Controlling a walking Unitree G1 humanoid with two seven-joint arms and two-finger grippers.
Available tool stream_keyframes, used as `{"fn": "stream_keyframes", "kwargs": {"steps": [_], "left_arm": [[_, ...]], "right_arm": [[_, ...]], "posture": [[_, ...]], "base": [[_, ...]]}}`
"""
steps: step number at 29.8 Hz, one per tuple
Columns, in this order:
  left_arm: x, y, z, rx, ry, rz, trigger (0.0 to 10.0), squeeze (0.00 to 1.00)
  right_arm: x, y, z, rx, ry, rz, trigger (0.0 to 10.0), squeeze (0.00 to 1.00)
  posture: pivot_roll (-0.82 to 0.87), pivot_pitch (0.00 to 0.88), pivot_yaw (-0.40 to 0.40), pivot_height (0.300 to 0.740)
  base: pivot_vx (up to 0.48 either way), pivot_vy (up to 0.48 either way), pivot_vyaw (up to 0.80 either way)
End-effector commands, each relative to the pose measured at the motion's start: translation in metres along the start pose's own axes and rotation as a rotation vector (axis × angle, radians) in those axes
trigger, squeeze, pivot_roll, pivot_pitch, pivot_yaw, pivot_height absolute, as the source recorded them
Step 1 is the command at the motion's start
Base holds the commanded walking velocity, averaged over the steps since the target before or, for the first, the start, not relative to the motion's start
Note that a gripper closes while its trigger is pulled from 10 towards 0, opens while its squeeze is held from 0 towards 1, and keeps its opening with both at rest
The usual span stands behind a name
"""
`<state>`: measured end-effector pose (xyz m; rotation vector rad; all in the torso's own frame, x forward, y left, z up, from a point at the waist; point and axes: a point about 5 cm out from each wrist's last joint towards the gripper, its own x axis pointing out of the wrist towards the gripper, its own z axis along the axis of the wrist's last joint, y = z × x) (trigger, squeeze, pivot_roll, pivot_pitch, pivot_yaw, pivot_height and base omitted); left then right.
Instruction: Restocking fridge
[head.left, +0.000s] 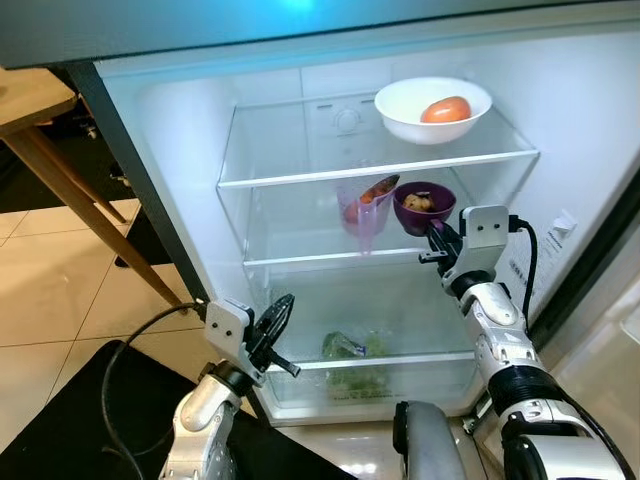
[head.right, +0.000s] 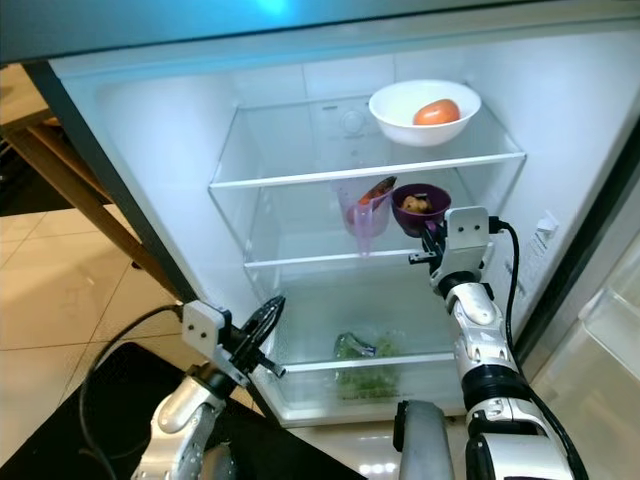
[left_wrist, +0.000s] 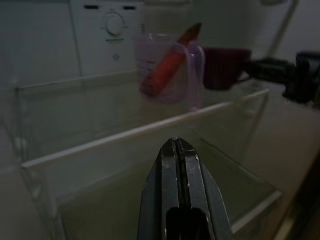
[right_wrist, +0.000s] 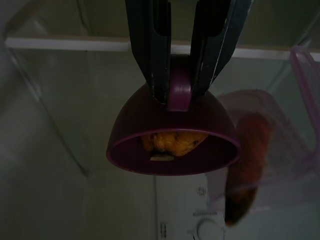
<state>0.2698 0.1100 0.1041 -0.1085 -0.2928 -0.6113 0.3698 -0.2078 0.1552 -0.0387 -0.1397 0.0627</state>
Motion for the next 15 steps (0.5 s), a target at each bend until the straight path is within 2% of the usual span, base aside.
{"fn": "stream_keyframes", "kwargs": {"steps": [1, 2, 6, 8, 15], "left_arm": [[-0.003, 0.005, 0.004, 0.013, 0.009, 0.002, 10.0, 0.0], [0.0, 0.006, 0.011, 0.017, -0.007, -0.005, 10.0, 0.0], [0.003, 0.005, 0.017, 0.019, -0.018, -0.011, 10.0, 0.0], [0.004, 0.003, 0.024, 0.015, -0.024, -0.016, 10.0, 0.0], [0.006, -0.001, 0.032, 0.006, -0.034, -0.026, 10.0, 0.0]], "right_arm": [[0.005, 0.001, 0.01, -0.014, -0.044, 0.001, 10.0, 0.0], [0.008, -0.001, 0.013, -0.032, -0.052, -0.017, 10.0, 0.0], [0.01, -0.004, 0.015, -0.051, -0.053, -0.046, 10.0, 0.0], [0.011, -0.009, 0.016, -0.081, -0.052, -0.107, 10.0, 0.0], [0.013, -0.017, 0.018, -0.111, -0.047, -0.201, 10.0, 0.0]], "posture": [[-0.01, 0.21, 0.117, 0.3], [0.0, 0.221, 0.119, 0.3], [0.0, 0.227, 0.12, 0.3], [0.02, 0.243, 0.124, 0.3], [0.03, 0.255, 0.126, 0.3]], "base": [[0.0, 0.0, 0.0], [0.0, 0.0, 0.0], [0.0, 0.0, 0.0], [0.0, 0.0, 0.0], [0.0, 0.0, 0.0]]}}
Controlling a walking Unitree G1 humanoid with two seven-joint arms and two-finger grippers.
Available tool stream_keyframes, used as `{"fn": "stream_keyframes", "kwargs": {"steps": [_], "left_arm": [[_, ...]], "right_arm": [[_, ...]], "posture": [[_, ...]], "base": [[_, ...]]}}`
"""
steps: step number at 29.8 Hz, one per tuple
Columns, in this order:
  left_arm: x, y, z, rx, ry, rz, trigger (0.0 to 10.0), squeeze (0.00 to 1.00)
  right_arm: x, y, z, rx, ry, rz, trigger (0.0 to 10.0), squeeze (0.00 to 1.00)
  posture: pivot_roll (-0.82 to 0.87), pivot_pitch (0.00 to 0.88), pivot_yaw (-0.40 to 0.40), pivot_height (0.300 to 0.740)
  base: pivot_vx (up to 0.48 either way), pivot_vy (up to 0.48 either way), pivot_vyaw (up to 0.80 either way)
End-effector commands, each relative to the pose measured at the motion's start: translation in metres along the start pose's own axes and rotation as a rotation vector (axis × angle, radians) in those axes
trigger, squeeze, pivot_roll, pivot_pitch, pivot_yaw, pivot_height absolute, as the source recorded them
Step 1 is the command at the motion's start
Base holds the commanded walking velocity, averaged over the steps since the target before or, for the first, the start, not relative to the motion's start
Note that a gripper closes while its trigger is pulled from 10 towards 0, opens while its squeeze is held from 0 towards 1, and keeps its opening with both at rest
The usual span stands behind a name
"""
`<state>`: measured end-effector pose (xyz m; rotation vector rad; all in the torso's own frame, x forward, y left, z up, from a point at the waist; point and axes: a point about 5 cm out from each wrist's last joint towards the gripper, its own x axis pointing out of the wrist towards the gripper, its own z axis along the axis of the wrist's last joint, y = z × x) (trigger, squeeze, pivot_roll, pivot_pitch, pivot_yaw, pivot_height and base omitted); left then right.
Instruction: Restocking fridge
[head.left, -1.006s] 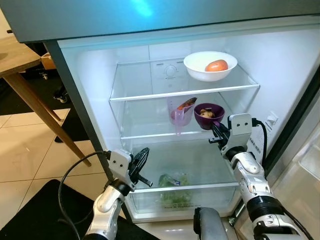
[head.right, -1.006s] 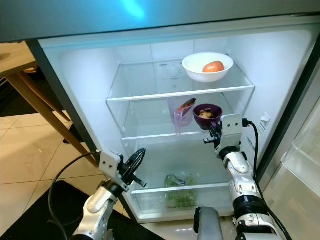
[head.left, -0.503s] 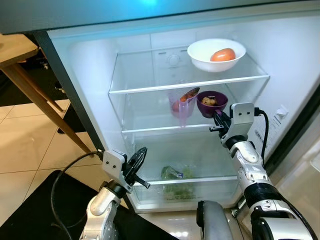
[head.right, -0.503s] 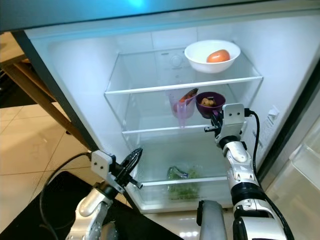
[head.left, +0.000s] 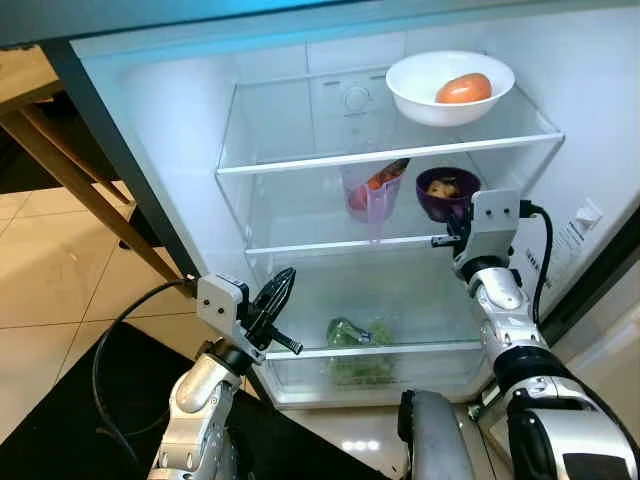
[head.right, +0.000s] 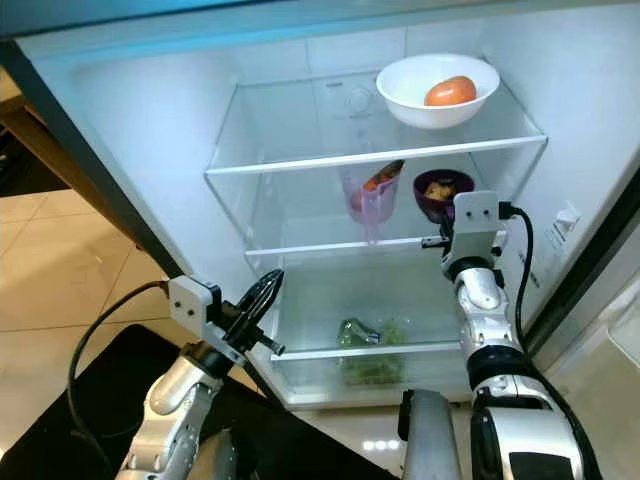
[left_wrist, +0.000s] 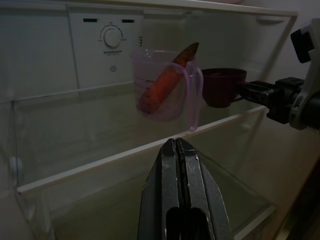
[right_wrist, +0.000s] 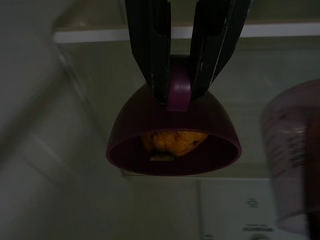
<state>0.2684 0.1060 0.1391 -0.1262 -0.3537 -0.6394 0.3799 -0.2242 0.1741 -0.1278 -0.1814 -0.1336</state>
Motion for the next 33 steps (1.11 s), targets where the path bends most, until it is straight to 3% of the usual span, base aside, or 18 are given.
{"fn": "stream_keyframes", "kwargs": {"steps": [1, 18, 19, 20, 21, 22, 27, 33], "left_arm": [[-0.006, 0.002, 0.001, 0.007, 0.025, 0.002, 10.0, 0.0], [-0.004, -0.001, 0.012, -0.002, 0.028, -0.001, 10.0, 0.0], [-0.004, -0.002, 0.012, -0.003, 0.03, -0.002, 10.0, 0.0], [-0.003, -0.002, 0.012, -0.004, 0.031, -0.004, 10.0, 0.0], [-0.003, -0.003, 0.013, -0.005, 0.032, -0.005, 10.0, 0.0], [-0.003, -0.003, 0.012, -0.006, 0.032, -0.007, 10.0, 0.0], [-0.001, -0.004, 0.011, -0.008, 0.035, -0.011, 10.0, 0.0], [0.002, -0.004, 0.011, -0.007, 0.03, -0.01, 10.0, 0.0]], "right_arm": [[0.002, -0.001, 0.002, -0.006, -0.008, -0.026, 10.0, 0.0], [0.007, 0.005, 0.003, 0.061, -0.001, -0.069, 10.0, 0.0], [0.007, 0.005, 0.004, 0.061, -0.005, -0.069, 10.0, 0.47], [0.008, 0.004, 0.005, 0.06, -0.009, -0.072, 10.0, 0.77], [0.008, 0.003, 0.005, 0.059, -0.011, -0.074, 10.0, 0.77], [0.008, 0.001, 0.006, 0.059, -0.015, -0.077, 10.0, 0.93], [0.008, -0.003, 0.007, 0.076, -0.028, -0.078, 10.0, 0.91], [0.007, -0.006, 0.009, 0.091, -0.053, -0.078, 10.0, 0.75]], "posture": [[0.03, 0.258, 0.125, 0.3], [0.05, 0.272, 0.125, 0.3], [0.05, 0.271, 0.125, 0.3], [0.05, 0.269, 0.125, 0.3], [0.05, 0.269, 0.125, 0.3], [0.04, 0.267, 0.124, 0.3], [0.04, 0.258, 0.119, 0.3], [0.03, 0.241, 0.112, 0.3]], "base": [[0.0, 0.0, 0.0], [0.0, 0.0, 0.0], [0.0, 0.0, 0.0], [0.0, 0.0, 0.0], [0.0, 0.0, 0.0], [0.0, 0.0, 0.0], [0.0, 0.0, 0.0], [0.0, 0.0, 0.0]]}}
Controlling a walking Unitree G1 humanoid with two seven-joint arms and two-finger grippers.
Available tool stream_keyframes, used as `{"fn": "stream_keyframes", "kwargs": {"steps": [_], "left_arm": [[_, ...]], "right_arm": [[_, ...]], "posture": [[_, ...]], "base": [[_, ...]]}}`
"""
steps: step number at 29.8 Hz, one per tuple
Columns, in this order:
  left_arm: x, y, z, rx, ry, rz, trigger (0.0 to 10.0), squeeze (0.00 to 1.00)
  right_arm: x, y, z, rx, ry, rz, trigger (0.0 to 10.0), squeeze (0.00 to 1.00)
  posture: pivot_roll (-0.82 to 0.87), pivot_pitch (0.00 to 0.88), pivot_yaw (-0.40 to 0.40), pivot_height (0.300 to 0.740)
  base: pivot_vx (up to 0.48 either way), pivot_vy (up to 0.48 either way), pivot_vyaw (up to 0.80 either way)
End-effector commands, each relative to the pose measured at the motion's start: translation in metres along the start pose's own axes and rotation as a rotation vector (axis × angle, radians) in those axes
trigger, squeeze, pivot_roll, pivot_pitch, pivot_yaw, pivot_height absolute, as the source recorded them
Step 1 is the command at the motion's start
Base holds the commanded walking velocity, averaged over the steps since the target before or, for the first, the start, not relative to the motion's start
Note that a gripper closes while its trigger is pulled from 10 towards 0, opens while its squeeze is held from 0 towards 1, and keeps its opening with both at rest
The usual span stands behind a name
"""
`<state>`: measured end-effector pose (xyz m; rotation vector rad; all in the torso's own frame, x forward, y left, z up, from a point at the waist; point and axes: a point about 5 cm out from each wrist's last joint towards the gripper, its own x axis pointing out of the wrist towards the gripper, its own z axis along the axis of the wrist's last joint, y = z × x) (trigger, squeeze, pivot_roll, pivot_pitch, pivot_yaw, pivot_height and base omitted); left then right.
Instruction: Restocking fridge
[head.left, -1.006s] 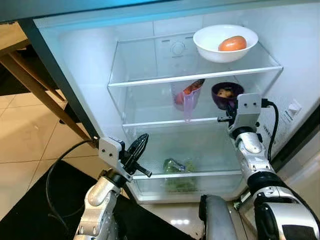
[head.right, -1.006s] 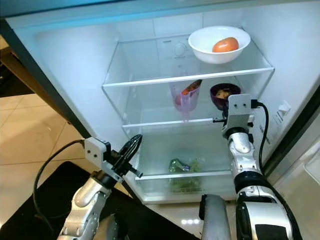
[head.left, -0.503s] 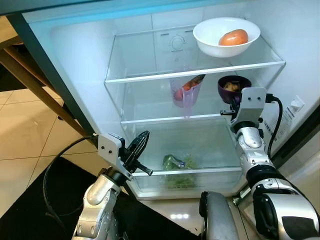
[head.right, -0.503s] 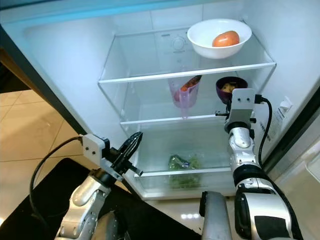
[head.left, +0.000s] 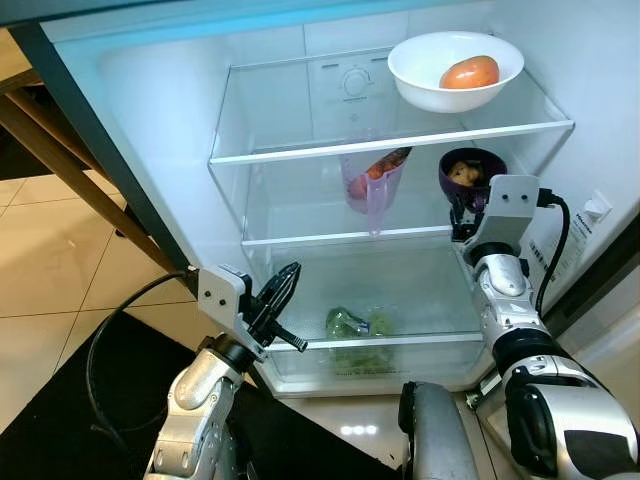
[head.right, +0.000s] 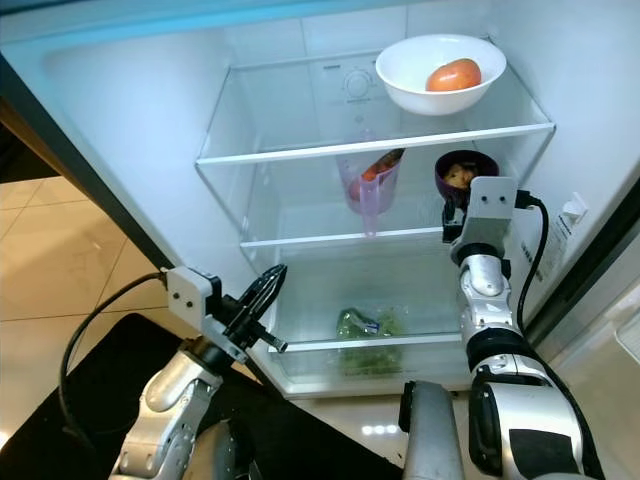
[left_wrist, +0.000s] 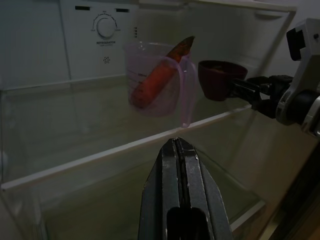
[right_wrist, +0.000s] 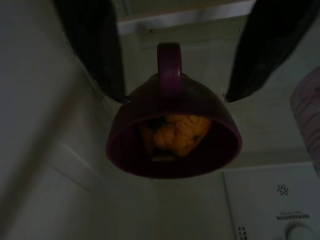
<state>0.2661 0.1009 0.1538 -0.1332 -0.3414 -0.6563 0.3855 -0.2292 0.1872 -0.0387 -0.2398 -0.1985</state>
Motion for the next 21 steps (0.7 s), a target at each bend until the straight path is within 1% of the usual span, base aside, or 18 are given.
{"fn": "stream_keyframes", "kwargs": {"steps": [1, 2, 3, 4, 6, 7, 8, 9, 10, 15, 17, 18, 20, 21], "left_arm": [[-0.003, 0.002, -0.003, 0.006, 0.018, 0.004, 10.0, 0.0], [-0.003, 0.002, -0.003, 0.006, 0.018, 0.004, 10.0, 0.0], [-0.001, 0.002, -0.005, 0.006, 0.018, 0.005, 10.0, 0.0], [0.0, 0.002, -0.006, 0.005, 0.017, 0.005, 10.0, 0.0], [0.001, 0.002, -0.006, 0.004, 0.017, 0.005, 10.0, 0.0], [0.002, 0.002, -0.007, 0.004, 0.016, 0.004, 10.0, 0.0], [0.002, 0.002, -0.007, 0.004, 0.016, 0.004, 10.0, 0.0], [0.004, 0.002, -0.008, 0.004, 0.015, 0.003, 10.0, 0.0], [0.005, 0.002, -0.009, 0.004, 0.012, 0.002, 10.0, 0.0], [0.01, 0.004, -0.01, 0.007, 0.001, 0.005, 10.0, 0.0], [0.012, 0.005, -0.011, 0.011, -0.001, 0.006, 10.0, 0.0], [0.012, 0.005, -0.011, 0.011, -0.001, 0.006, 10.0, 0.0], [0.014, 0.007, -0.012, 0.013, -0.004, 0.005, 10.0, 0.0], [0.014, 0.007, -0.012, 0.013, -0.004, 0.005, 10.0, 0.0]], "right_arm": [[-0.002, -0.002, -0.001, 0.009, -0.011, 0.0, 10.0, 0.67], [-0.002, -0.002, -0.001, 0.009, -0.011, 0.0, 10.0, 0.67], [-0.004, -0.005, -0.001, 0.017, -0.024, 0.022, 10.0, 0.54], [-0.005, -0.005, -0.001, 0.042, -0.021, 0.05, 10.0, 0.47], [-0.006, -0.005, -0.002, 0.06, -0.02, 0.069, 10.0, 0.47], [-0.007, -0.005, -0.003, 0.066, -0.019, 0.092, 10.0, 0.26], [-0.007, -0.005, -0.003, 0.066, -0.019, 0.092, 10.0, 0.26], [-0.01, -0.006, -0.004, 0.076, -0.021, 0.12, 10.0, 0.05], [-0.012, -0.007, -0.005, 0.077, -0.024, 0.143, 10.0, 0.0], [-0.02, -0.015, -0.005, 0.071, -0.037, 0.198, 10.0, 0.0], [-0.027, -0.02, -0.007, 0.064, -0.036, 0.236, 10.0, 0.0], [-0.027, -0.02, -0.007, 0.064, -0.036, 0.236, 10.0, 0.0], [-0.036, -0.024, -0.009, 0.061, -0.036, 0.282, 10.0, 0.0], [-0.036, -0.024, -0.009, 0.061, -0.036, 0.282, 10.0, 0.0]], "posture": [[0.02, 0.236, 0.11, 0.3], [0.02, 0.236, 0.11, 0.3], [0.0, 0.217, 0.101, 0.3], [0.0, 0.213, 0.099, 0.3], [0.0, 0.213, 0.099, 0.3], [-0.01, 0.206, 0.096, 0.3], [-0.01, 0.206, 0.096, 0.3], [-0.02, 0.195, 0.092, 0.3], [-0.02, 0.19, 0.09, 0.3], [-0.04, 0.162, 0.08, 0.3], [-0.05, 0.145, 0.076, 0.3], [-0.05, 0.145, 0.076, 0.3], [-0.06, 0.126, 0.072, 0.3], [-0.06, 0.126, 0.072, 0.3]], "base": [[0.0, 0.0, 0.0], [0.0, 0.0, 0.0], [0.0, 0.0, 0.0], [0.0, 0.0, 0.0], [0.0, 0.0, 0.0], [0.0, 0.0, 0.0], [0.0, 0.0, 0.0], [0.0, 0.0, 0.0], [0.0, 0.0, 0.0], [0.0, 0.0, 0.0], [0.0, 0.0, 0.0], [0.0, 0.0, 0.0], [0.0, 0.0, 0.0], [0.0, 0.0, 0.0]]}}
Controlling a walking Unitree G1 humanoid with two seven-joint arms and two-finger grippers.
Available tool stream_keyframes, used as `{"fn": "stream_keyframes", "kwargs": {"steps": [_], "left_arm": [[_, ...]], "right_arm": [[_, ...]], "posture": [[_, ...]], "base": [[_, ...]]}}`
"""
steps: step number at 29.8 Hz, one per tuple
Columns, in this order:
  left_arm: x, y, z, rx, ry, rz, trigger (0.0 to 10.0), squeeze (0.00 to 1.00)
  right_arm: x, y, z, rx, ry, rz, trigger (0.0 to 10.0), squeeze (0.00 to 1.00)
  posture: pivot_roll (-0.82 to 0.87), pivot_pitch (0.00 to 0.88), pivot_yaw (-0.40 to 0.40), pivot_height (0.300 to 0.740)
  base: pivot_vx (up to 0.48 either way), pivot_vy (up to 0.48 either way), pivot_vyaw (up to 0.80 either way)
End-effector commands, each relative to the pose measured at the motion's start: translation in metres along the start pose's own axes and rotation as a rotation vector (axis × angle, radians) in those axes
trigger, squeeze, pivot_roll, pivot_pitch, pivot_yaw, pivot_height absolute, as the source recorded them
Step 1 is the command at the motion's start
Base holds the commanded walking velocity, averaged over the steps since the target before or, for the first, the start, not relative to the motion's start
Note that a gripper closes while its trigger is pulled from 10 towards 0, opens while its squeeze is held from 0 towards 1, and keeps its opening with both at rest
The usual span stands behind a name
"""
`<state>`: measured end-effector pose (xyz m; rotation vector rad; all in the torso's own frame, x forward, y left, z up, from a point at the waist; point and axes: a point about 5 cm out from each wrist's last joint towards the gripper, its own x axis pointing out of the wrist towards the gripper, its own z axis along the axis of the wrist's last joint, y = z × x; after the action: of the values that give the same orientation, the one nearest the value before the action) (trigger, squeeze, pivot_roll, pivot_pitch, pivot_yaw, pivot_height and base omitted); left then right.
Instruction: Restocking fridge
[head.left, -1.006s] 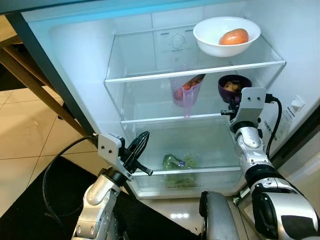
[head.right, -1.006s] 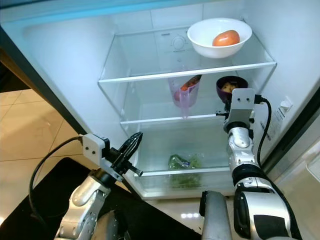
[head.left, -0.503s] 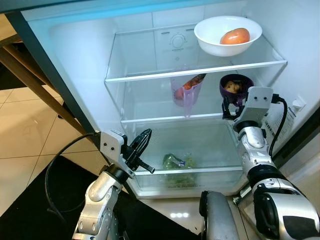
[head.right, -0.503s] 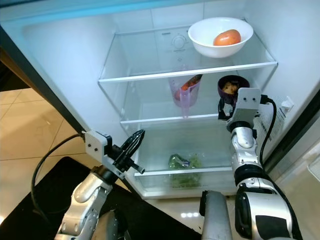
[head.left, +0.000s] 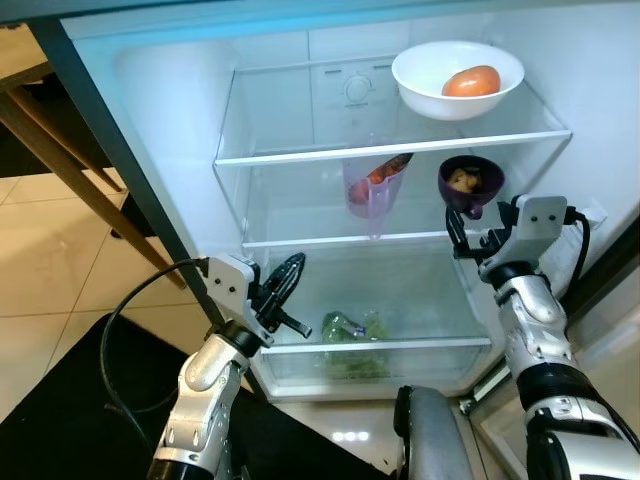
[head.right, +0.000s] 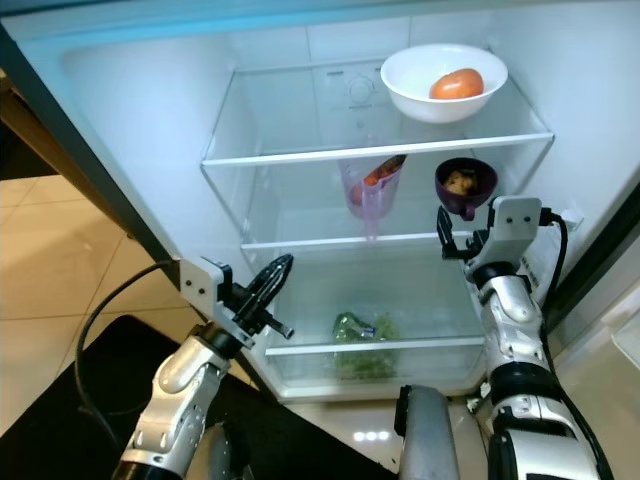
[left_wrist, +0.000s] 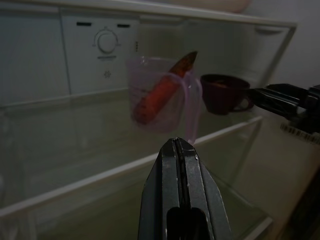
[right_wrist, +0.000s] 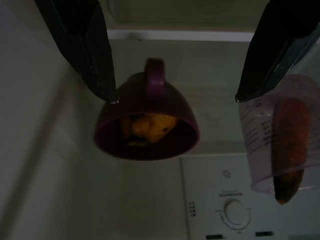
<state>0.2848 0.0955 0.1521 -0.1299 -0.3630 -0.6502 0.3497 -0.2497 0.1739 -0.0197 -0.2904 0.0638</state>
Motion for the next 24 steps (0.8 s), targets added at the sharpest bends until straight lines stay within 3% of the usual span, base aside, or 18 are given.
{"fn": "stream_keyframes", "kwargs": {"steps": [1, 6, 10, 12, 17, 24], "left_arm": [[-0.001, 0.0, -0.005, 0.003, 0.014, 0.001, 10.0, 0.0], [0.006, 0.004, -0.008, 0.014, 0.009, -0.011, 10.0, 0.0], [0.007, 0.004, -0.009, 0.014, 0.009, -0.013, 10.0, 0.0], [0.008, 0.005, -0.013, 0.018, 0.019, -0.025, 10.0, 0.0], [0.004, 0.008, -0.02, 0.02, 0.041, -0.022, 10.0, 0.0], [-0.003, 0.01, -0.03, 0.019, 0.067, -0.011, 10.0, 0.0]], "right_arm": [[-0.005, 0.003, -0.004, 0.008, 0.018, 0.036, 10.0, 0.0], [-0.028, 0.004, -0.011, 0.016, 0.032, 0.094, 10.0, 0.0], [-0.032, 0.005, -0.012, 0.025, 0.038, 0.099, 10.0, 0.0], [-0.045, 0.009, -0.019, 0.035, 0.074, 0.129, 10.0, 0.0], [-0.065, 0.017, -0.03, 0.058, 0.138, 0.179, 10.0, 0.0], [-0.08, 0.032, -0.038, 0.074, 0.203, 0.252, 10.0, 0.0]], "posture": [[-0.06, 0.122, 0.071, 0.3], [-0.1, 0.087, 0.069, 0.3], [-0.1, 0.087, 0.069, 0.3], [-0.12, 0.065, 0.071, 0.3], [-0.13, 0.046, 0.072, 0.3], [-0.14, 0.024, 0.074, 0.3]], "base": [[0.0, 0.0, 0.0], [0.0, 0.0, 0.0], [0.0, 0.0, 0.0], [0.0, 0.0, 0.0], [0.0, 0.0, 0.0], [0.0, 0.0, 0.0]]}}
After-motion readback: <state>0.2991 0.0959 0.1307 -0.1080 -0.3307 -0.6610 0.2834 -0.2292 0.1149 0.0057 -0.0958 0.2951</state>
